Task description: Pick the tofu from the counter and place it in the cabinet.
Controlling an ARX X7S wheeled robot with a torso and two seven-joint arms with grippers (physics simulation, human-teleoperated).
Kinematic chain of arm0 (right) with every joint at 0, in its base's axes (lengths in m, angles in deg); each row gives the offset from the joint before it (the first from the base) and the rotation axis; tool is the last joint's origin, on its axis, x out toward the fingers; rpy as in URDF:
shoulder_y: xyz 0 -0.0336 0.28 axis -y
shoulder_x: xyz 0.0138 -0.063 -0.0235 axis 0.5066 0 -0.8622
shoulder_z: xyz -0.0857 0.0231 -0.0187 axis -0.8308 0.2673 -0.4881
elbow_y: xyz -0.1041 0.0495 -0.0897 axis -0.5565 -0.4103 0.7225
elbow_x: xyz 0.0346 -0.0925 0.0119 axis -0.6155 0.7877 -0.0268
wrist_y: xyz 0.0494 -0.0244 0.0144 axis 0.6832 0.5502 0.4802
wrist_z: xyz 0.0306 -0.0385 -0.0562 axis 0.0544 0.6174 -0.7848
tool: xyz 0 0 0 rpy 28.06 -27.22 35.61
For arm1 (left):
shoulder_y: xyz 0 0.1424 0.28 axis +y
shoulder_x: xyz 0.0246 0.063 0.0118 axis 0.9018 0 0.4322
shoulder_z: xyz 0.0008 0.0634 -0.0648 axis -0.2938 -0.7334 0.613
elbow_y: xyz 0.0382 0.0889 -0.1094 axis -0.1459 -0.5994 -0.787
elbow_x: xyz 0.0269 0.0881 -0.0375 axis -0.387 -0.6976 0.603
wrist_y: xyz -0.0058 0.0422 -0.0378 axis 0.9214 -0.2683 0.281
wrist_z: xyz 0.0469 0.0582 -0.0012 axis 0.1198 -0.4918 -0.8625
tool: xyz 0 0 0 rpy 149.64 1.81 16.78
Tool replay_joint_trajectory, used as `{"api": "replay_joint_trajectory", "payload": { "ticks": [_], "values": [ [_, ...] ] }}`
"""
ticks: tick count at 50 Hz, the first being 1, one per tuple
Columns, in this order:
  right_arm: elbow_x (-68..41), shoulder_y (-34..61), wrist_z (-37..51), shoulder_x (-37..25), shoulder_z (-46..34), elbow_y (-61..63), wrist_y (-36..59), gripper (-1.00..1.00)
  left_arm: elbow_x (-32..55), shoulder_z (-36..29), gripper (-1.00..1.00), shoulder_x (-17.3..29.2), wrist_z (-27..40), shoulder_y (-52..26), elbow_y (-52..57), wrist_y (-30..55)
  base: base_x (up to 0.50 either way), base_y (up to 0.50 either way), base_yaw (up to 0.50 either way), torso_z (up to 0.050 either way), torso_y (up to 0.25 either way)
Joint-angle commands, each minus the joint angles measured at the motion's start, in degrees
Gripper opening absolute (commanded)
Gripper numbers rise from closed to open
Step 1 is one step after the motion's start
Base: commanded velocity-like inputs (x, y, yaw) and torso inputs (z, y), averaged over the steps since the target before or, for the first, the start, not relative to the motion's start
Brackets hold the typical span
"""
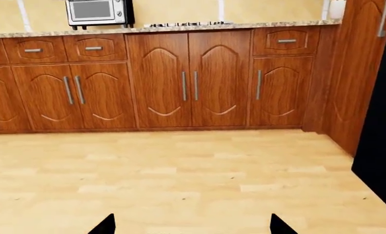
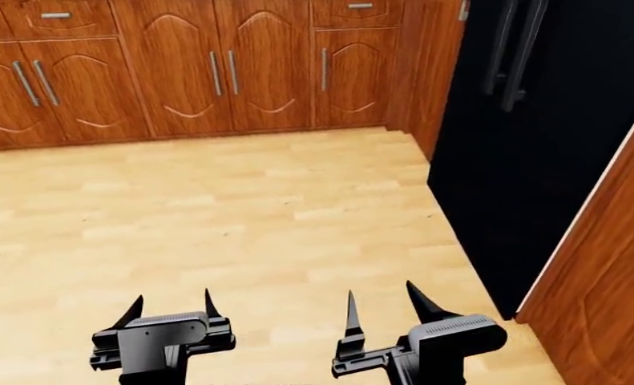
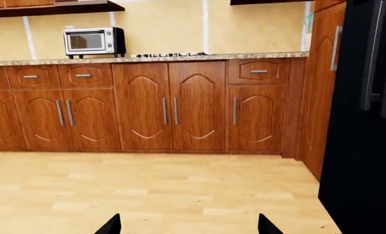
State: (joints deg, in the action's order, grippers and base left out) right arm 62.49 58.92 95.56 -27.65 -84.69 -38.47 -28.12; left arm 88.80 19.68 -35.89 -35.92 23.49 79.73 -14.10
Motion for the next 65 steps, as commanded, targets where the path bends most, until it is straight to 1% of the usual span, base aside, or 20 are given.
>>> {"api": "replay_joint_trajectory", "payload": {
  "ticks": [1,26,38,50,65],
  "values": [
    [-0.3,0.0,0.4,-0.3,-0.3,0.0,-0.1,1.0,0.2,-0.3,1.0,0.2,0.3,0.0,-0.2,-0.1,0.0,0.0,0.5,0.0,0.0],
    [-0.9,0.3,1.1,-0.9,-1.1,-0.1,-0.3,1.0,0.7,-1.0,1.0,0.6,0.8,-0.1,-0.2,-0.3,0.0,0.0,0.5,0.0,0.0],
    [-0.7,0.5,0.8,-0.7,-1.6,-3.2,-2.9,1.0,0.7,-1.4,1.0,0.8,0.8,-0.3,-1.3,-1.0,0.0,0.0,0.5,0.0,0.0],
    [-0.9,0.4,1.4,-1.0,-1.6,-4.0,-3.5,1.0,0.7,-2.0,1.0,0.8,1.0,-0.3,-2.0,-1.4,0.0,0.0,0.5,0.0,0.0],
    [-1.2,0.3,1.9,-1.6,-2.1,-2.8,-2.7,1.0,0.9,-2.4,1.0,1.0,1.3,-0.2,-1.7,-1.4,0.0,0.0,0.5,0.0,0.0]
  ]
}}
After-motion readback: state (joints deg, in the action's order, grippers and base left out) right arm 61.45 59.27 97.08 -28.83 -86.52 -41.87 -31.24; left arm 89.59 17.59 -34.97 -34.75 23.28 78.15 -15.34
